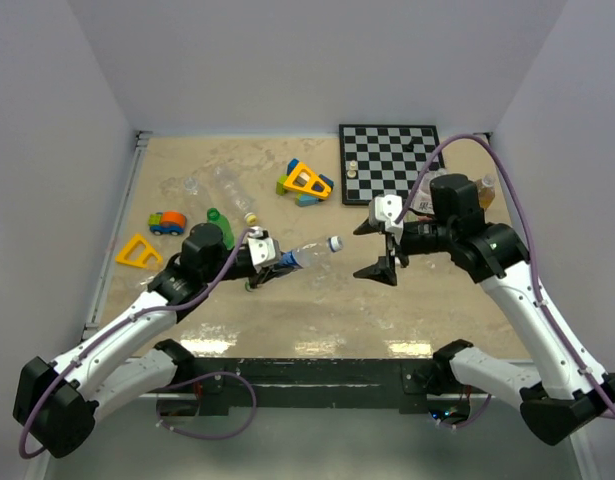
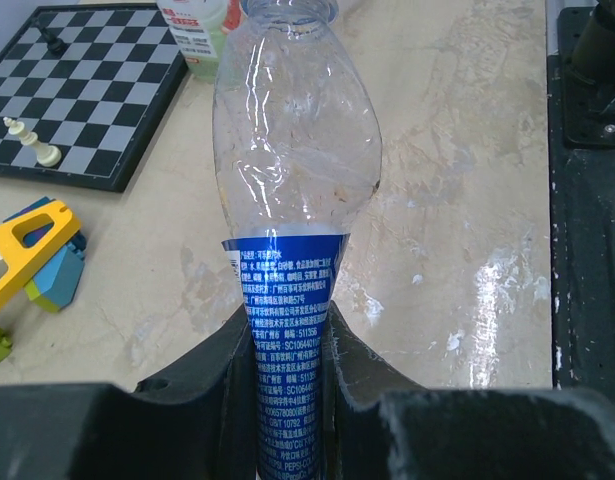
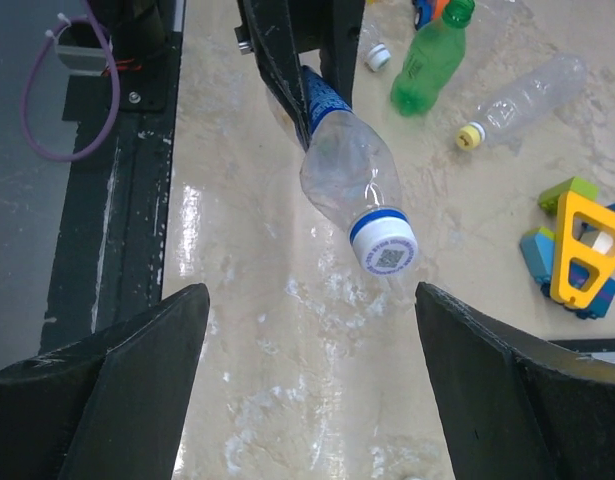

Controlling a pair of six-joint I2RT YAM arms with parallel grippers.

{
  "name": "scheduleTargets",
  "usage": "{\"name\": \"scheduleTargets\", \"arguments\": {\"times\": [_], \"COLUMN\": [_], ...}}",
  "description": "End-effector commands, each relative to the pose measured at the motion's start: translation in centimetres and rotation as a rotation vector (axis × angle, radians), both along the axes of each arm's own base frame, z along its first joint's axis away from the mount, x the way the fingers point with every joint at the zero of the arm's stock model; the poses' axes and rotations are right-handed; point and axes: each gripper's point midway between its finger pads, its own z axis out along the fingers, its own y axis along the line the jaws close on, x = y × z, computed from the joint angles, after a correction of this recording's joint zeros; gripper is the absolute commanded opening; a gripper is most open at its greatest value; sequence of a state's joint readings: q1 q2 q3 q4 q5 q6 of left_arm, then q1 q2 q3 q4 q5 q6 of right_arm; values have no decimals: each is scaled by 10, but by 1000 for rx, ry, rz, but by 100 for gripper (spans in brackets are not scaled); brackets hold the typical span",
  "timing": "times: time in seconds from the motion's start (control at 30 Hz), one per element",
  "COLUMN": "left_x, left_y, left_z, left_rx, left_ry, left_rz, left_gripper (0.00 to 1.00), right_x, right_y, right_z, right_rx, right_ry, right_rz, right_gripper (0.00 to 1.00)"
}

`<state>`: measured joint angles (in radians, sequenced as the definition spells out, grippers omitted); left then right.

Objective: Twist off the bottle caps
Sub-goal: Unscrew the bottle cap from the plastic bottle.

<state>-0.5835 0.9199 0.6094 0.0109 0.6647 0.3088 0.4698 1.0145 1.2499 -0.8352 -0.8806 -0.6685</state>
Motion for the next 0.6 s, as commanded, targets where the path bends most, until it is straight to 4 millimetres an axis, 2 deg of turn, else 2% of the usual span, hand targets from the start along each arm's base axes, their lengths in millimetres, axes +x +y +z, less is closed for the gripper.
{"name": "scheduleTargets", "arguments": {"times": [0.0,0.17,0.57], "left_x": [8,12,20], "left_y": [3,5,10], "left_z": [14,12,6], "left_rx": [-29,-20,12], "left_ry": [-95,-108,-114], "left_rz": [32,52,97], "left_gripper": [0,0,0], "right_x": [7,18,28], "right_y": [4,2,0], "right_z": [2,-13,-12], "right_rx": [63,52,62], "right_ry": [71,114,144], "right_rz": [-9,-26,-21], "right_gripper": [88,88,87]}}
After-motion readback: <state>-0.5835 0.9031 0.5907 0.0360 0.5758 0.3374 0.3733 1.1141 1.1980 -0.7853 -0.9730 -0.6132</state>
